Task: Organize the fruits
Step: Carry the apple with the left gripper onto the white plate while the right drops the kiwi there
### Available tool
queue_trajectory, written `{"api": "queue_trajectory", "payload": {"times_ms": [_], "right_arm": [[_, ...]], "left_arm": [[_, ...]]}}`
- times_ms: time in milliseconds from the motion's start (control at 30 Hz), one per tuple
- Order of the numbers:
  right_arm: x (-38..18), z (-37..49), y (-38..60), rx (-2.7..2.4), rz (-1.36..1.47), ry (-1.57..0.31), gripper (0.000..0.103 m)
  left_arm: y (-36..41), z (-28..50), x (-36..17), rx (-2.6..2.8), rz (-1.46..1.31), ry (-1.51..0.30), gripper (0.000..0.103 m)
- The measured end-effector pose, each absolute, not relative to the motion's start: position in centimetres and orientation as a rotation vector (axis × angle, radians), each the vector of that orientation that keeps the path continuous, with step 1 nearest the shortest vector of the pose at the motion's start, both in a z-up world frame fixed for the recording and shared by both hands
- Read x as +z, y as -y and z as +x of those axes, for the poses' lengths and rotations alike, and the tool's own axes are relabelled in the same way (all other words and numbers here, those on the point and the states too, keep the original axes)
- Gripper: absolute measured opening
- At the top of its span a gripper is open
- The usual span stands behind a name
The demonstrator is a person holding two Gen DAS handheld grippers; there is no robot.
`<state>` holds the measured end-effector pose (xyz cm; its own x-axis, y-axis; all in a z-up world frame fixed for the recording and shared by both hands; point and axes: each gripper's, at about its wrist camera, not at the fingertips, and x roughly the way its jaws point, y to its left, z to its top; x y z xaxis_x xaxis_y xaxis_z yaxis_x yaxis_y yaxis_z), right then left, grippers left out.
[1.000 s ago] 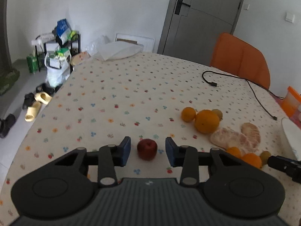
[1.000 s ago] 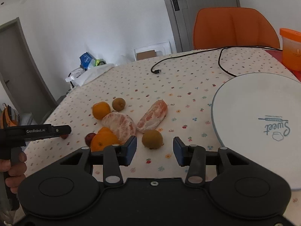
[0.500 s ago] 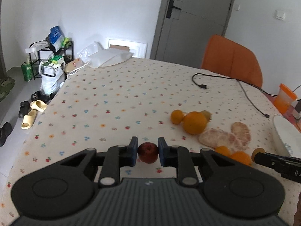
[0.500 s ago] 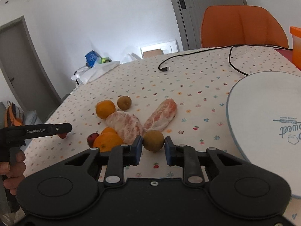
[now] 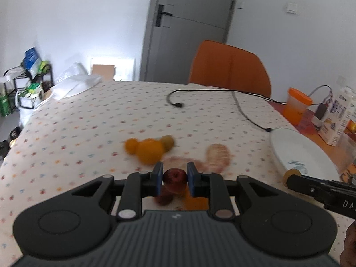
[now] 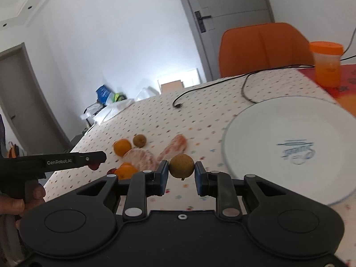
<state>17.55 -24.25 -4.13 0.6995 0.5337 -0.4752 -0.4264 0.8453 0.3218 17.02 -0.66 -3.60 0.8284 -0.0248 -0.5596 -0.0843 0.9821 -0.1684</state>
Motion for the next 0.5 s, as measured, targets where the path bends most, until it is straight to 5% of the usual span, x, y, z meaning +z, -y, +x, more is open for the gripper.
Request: {"api": "queue_trajectory", "payload": {"times_ms": [500], "right_arm": [[-4.1,16.9,29.4,0.465,0.240,-0.555,0.023]], "left_arm": [[7.7,18.9,-2.7,-0.082,-0.127,-0.595,0.021]]}}
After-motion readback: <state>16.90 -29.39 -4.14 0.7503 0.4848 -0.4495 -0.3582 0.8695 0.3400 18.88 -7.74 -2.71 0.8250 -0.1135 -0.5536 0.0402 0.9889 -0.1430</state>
